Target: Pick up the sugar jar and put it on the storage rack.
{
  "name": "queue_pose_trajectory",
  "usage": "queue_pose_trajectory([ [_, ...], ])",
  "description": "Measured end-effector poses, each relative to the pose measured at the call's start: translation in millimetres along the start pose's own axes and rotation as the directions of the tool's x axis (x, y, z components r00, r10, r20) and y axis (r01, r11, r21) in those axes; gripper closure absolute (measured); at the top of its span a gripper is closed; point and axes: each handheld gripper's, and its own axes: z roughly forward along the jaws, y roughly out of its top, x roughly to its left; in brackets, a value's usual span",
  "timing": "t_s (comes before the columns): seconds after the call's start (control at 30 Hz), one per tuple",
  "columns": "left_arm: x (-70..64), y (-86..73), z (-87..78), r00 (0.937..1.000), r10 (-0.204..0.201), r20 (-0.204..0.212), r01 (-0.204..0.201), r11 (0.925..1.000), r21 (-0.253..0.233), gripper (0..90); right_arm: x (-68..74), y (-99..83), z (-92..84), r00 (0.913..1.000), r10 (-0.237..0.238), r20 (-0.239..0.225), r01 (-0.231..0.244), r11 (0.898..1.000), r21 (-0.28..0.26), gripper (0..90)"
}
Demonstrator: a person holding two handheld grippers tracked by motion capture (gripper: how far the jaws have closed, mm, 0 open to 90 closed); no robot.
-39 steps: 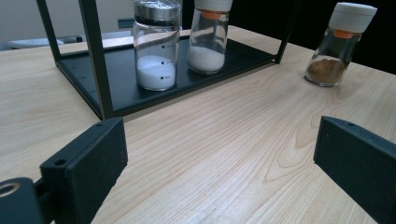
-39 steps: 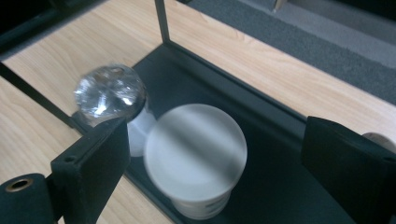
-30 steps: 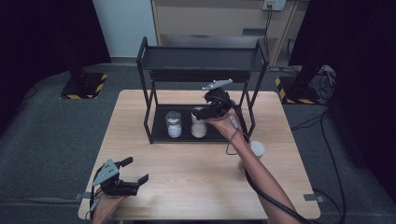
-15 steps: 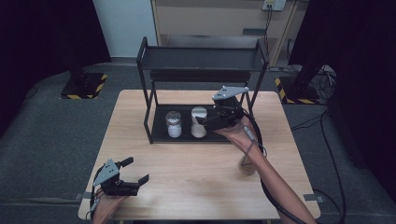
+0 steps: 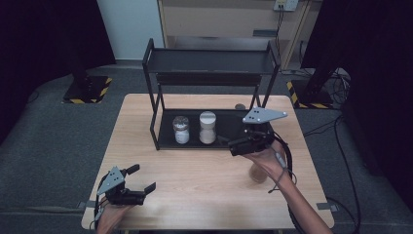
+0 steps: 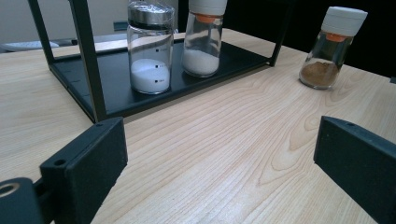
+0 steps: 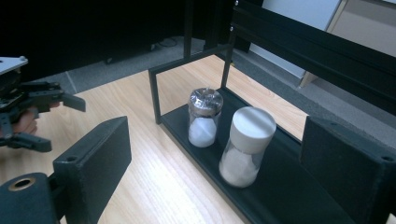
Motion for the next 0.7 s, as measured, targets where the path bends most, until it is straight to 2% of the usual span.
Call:
queue_pose_trajectory([
  [0.23, -0.1, -0.4, -1.3, 1.0000, -0.002, -0.003, 0.002, 1.0000, -0.004, 1.9, 4.7, -28.7, -21.7, 0.9998, 0.002, 0.021, -0.001, 0.999, -0.034, 9.9],
  [0.7, -0.8, -0.3, -1.3, 1.0000, 0.000, -0.001, 0.000, 1.0000, -0.005, 1.9, 8.8, -90.6, -58.5, 0.9942, 0.062, 0.088, -0.055, 0.996, -0.076, 10.0],
])
